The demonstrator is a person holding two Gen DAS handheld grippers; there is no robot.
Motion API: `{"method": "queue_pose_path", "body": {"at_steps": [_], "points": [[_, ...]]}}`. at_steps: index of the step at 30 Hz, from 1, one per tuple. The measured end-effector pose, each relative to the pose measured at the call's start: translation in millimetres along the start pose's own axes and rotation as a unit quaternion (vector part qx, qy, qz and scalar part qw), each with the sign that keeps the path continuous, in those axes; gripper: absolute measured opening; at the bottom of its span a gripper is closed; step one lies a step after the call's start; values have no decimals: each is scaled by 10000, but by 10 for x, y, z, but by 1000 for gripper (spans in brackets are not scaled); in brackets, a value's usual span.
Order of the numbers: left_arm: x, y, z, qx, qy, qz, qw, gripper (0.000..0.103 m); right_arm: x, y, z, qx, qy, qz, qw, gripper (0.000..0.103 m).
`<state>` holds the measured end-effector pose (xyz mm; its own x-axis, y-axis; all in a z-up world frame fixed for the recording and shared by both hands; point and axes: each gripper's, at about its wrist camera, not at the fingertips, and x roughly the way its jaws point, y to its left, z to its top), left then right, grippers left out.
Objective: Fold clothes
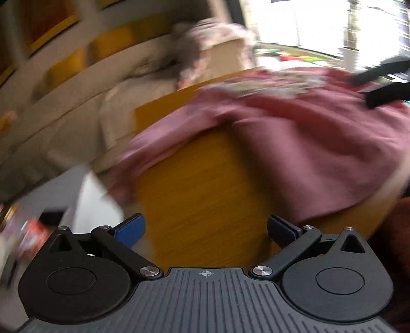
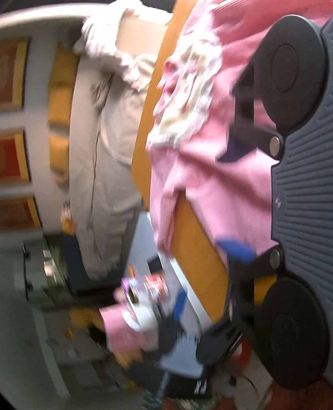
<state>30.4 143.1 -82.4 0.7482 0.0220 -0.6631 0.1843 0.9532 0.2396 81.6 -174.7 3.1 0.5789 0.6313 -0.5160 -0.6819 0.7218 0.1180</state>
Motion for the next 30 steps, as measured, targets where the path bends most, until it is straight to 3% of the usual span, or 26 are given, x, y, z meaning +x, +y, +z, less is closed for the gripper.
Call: {"method": "queue_pose_path", "body": {"at_steps": [2, 5, 8, 10, 13, 17, 22, 25, 27, 29, 30], "points": [[-41, 211, -29, -406, 1, 116, 9991, 103, 36, -164, -37, 360, -41, -164, 9992, 103], [-129, 480, 53, -1521, -326, -580, 9861, 103, 91, -410, -93, 898, -101, -410, 9951, 103], [-96, 604, 256, -2585, -733, -1681, 9484, 103, 145, -657, -149, 1434, -162, -655, 9874, 103], [23, 557, 440, -2884, -851, -2232, 9272, 103, 181, -821, -187, 1788, -202, -817, 9803, 103], [276, 350, 749, -2769, -800, -2774, 9165, 103, 223, -914, -103, 1684, -250, -955, 9808, 103], [621, 36, 1047, -2233, -566, -3148, 9208, 103, 412, -1019, -31, 1383, 227, -1109, 9839, 103], [1008, -38, 1228, -2350, -414, -3542, 9042, 103, 673, -1141, -109, 1564, 889, -1066, 9779, 103], [1182, 97, 1237, -2463, -398, -3431, 9055, 103, 736, -1123, -66, 1523, 1097, -1155, 9754, 103], [1291, 224, 1214, -2554, -320, -3267, 9094, 103, 830, -1122, 35, 1332, 1590, -1123, 9718, 103], [1400, 355, 1192, -2655, -186, -3033, 9150, 103, 883, -1184, 181, 1324, 1873, -736, 9706, 103], [1439, 419, 1163, -2672, -108, -2927, 9181, 103, 873, -1206, 293, 1297, 1718, -603, 9747, 103]]}}
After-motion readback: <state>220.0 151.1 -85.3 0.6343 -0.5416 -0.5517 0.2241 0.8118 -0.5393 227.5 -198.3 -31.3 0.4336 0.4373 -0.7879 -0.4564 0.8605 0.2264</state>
